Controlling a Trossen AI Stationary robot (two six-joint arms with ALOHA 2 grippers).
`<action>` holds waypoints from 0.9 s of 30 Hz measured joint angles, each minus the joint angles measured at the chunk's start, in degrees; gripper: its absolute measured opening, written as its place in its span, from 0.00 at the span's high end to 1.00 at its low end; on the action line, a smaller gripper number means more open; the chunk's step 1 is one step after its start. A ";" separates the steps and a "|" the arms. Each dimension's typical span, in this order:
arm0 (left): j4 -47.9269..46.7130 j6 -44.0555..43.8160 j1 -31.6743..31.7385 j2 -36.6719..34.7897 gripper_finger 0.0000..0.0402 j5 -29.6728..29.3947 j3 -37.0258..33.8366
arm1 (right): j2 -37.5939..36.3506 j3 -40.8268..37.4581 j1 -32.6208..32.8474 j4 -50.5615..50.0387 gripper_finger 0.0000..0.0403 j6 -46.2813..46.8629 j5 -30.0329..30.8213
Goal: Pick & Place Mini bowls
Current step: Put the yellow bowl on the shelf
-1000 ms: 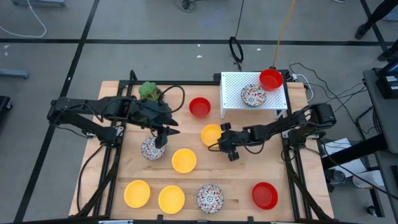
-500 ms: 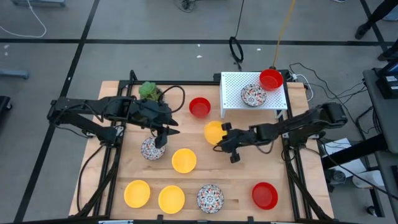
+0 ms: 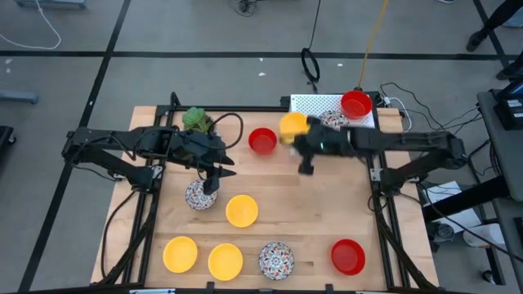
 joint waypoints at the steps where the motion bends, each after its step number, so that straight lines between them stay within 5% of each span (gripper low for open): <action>1: 0.00 0.20 0.00 0.00 0.62 0.00 0.00 | 0.76 1.79 -1.90 -1.14 1.00 2.35 0.03; 12: -0.02 3.11 -0.02 0.00 0.62 0.00 -0.01 | 7.39 5.57 -18.66 -2.00 1.00 6.86 -3.16; 27: -1.28 3.06 0.00 0.02 0.62 0.00 -0.02 | 13.94 5.55 -24.13 -0.37 1.00 5.52 -4.51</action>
